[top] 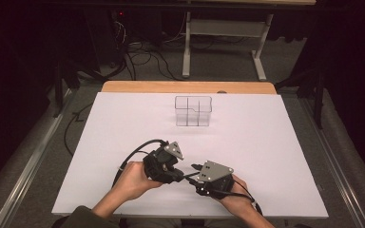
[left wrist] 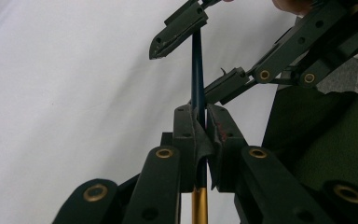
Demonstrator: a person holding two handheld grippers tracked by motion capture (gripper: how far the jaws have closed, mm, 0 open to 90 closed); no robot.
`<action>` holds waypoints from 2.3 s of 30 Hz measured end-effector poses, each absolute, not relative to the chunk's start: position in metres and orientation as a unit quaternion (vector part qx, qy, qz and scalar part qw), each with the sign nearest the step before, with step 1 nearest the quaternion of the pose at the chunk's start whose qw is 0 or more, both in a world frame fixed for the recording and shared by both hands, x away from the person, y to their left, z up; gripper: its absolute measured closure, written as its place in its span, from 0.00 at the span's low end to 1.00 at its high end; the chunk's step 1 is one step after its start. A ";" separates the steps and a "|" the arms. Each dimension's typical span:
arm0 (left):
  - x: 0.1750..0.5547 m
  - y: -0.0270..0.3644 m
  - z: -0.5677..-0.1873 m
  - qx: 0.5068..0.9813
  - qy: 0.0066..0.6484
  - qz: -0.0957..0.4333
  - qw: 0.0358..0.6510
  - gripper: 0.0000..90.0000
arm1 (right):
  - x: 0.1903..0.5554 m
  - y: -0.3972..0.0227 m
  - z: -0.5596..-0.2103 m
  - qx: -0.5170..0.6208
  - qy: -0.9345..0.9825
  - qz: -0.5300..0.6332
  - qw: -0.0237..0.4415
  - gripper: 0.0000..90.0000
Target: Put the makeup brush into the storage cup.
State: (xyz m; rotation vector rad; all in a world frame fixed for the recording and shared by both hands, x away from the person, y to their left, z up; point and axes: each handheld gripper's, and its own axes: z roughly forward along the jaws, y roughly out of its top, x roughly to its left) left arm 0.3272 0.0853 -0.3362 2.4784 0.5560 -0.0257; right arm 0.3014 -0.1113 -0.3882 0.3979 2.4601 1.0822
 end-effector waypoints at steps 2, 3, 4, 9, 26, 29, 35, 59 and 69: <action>0.327 0.085 -0.335 0.933 0.208 -0.007 0.294 0.91 | 0.301 -0.111 -0.388 0.140 0.886 0.389 0.211 0.66; 0.327 0.085 -0.335 0.933 0.208 -0.006 0.294 0.91 | 0.301 -0.111 -0.388 0.141 0.885 0.390 0.211 0.66; 0.327 0.085 -0.335 0.933 0.207 -0.007 0.294 0.91 | 0.301 -0.111 -0.388 0.143 0.885 0.391 0.210 0.67; 0.327 0.085 -0.334 0.933 0.208 -0.008 0.294 0.91 | 0.300 -0.111 -0.388 0.142 0.887 0.387 0.209 0.69; 0.328 0.087 -0.336 0.930 0.209 -0.014 0.301 0.91 | 0.297 -0.108 -0.388 0.121 0.895 0.374 0.210 0.78; 0.328 0.087 -0.335 0.930 0.209 -0.014 0.301 0.91 | 0.297 -0.108 -0.387 0.109 0.898 0.369 0.212 0.80; 0.329 0.087 -0.336 0.931 0.208 -0.015 0.301 0.90 | 0.295 -0.106 -0.387 0.106 0.900 0.366 0.211 0.82; 0.329 0.088 -0.336 0.929 0.213 -0.017 0.301 0.89 | 0.291 -0.104 -0.387 0.078 0.908 0.353 0.212 0.90; 0.328 0.089 -0.334 0.927 0.210 -0.011 0.310 0.86 | 0.283 -0.098 -0.386 0.034 0.914 0.334 0.230 0.96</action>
